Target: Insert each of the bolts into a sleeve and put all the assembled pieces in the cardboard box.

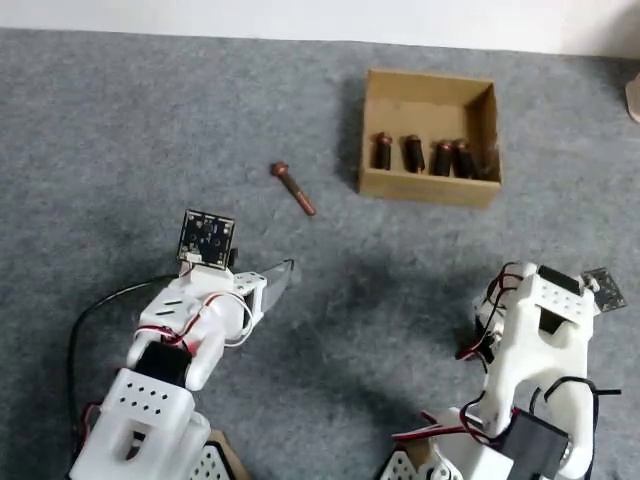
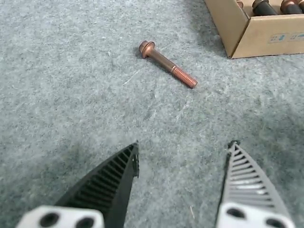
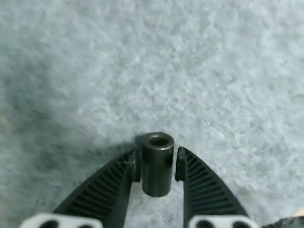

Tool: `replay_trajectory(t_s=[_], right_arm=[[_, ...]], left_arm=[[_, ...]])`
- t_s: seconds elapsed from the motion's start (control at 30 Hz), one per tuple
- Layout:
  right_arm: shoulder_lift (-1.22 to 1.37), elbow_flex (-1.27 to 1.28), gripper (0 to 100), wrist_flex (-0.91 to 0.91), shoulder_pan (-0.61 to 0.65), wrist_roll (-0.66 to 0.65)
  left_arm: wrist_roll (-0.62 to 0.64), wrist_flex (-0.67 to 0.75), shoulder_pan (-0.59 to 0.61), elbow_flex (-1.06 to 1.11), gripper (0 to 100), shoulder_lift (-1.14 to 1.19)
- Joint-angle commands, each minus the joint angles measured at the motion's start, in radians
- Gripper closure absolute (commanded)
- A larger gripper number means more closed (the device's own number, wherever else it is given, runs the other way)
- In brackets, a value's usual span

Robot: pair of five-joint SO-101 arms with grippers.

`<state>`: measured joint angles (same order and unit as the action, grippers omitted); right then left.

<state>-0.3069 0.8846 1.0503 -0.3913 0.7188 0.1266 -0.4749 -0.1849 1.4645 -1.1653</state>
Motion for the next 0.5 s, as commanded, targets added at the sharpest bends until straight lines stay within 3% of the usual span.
replay_trajectory(t_s=[0.0, 0.2, 0.27, 0.37, 0.47], right_arm=[[-0.002, 0.025, 89.2, -0.039, -0.008, 0.009], [-0.002, 0.183, 89.7, -0.255, -0.007, 0.009], [-0.002, 0.211, 90.2, -0.277, -0.007, 0.009], [-0.005, 0.225, 99.8, -0.277, -0.007, 0.009], [-0.012, 0.225, 99.6, -0.275, 0.015, -0.012]], left_arm=[[-0.006, 0.018, 0.002, -0.007, 72, -0.015], [-0.006, 0.018, 0.002, -0.007, 72, -0.015], [-0.006, 0.018, 0.002, -0.007, 72, -0.015], [-0.006, 0.018, 0.004, -0.007, 72, -0.015], [-0.002, 0.015, 0.004, -0.016, 72, -0.015]])
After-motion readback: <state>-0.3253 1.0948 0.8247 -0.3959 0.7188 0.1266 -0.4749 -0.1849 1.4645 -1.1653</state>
